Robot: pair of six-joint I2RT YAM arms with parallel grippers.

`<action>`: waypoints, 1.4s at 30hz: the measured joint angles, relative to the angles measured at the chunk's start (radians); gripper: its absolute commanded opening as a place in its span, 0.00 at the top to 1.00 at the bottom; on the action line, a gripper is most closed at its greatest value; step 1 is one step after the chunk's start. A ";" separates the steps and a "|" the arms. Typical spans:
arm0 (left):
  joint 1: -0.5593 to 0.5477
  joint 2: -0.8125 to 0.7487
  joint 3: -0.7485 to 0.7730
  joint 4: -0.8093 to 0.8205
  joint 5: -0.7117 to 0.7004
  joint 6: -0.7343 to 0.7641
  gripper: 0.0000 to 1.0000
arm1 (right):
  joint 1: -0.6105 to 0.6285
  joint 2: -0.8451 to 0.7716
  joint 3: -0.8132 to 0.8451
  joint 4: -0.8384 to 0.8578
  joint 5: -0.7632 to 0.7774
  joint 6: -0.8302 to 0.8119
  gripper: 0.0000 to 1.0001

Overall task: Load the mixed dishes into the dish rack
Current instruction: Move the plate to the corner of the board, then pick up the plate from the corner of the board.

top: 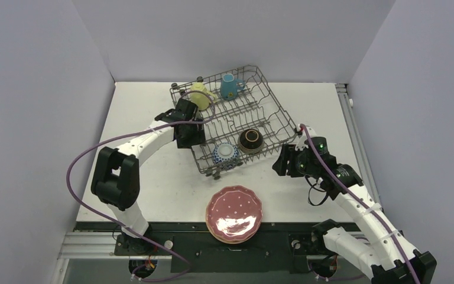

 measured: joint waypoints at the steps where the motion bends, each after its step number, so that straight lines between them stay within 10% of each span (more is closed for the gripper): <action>1: -0.001 -0.002 0.000 0.000 0.004 0.000 0.39 | 0.000 -0.009 0.000 -0.006 -0.001 0.000 0.47; 23: -0.051 -0.507 -0.231 -0.081 0.102 0.047 0.38 | 0.278 -0.082 -0.046 -0.104 0.098 0.077 0.54; 42: -0.402 -0.851 -0.649 -0.019 0.140 -0.238 0.48 | 0.526 -0.037 -0.160 -0.010 0.267 0.289 0.58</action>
